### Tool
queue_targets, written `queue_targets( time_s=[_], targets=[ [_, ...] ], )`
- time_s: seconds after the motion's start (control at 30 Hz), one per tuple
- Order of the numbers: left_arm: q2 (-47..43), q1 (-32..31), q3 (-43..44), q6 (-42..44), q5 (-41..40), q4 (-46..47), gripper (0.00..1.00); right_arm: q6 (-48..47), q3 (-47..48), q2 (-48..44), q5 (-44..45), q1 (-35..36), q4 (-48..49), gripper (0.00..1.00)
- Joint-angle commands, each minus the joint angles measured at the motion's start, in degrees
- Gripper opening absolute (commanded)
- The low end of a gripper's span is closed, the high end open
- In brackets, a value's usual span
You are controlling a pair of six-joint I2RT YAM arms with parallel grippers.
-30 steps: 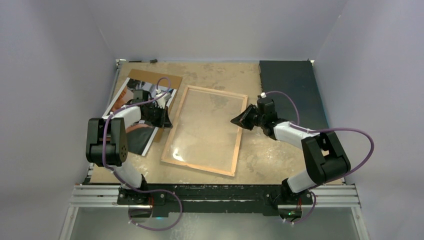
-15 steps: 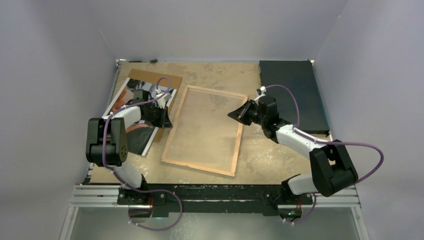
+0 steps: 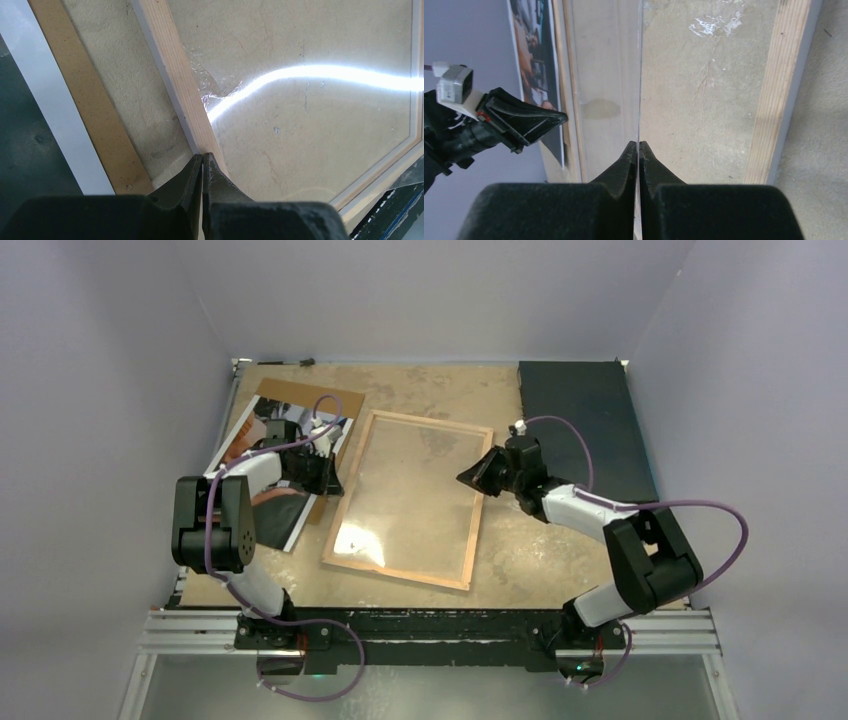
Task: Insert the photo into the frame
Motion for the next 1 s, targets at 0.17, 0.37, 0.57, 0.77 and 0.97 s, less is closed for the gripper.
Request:
queue_targets(
  time_s=[0.17, 0.37, 0.57, 0.77, 0.97],
  targets=[
    [-0.4, -0.6, -0.1, 1.7, 0.2, -1.9, 0.0, -9.3, 12.0, 3.1, 2.4, 2.3, -14.7, 0.16],
    [-0.5, -0.6, 0.0, 1.6, 0.2, -2.0, 0.0, -11.0, 13.8, 5.9, 2.8, 3.3, -17.8, 0.34],
    [-0.8, -0.6, 0.0, 1.9, 0.0, -2.1, 0.0, -10.9, 15.1, 7.1, 3.6, 4.3, -18.3, 0.43],
    [-0.8, -0.6, -0.1, 2.0, 0.0, -2.2, 0.0, -11.5, 17.4, 8.1, 5.3, 4.4, -20.0, 0.46],
    [-1.1, -0.6, -0.2, 2.2, 0.0, -2.2, 0.0, -14.2, 19.1, 8.8, 5.4, 4.4, -23.7, 0.58]
  ],
)
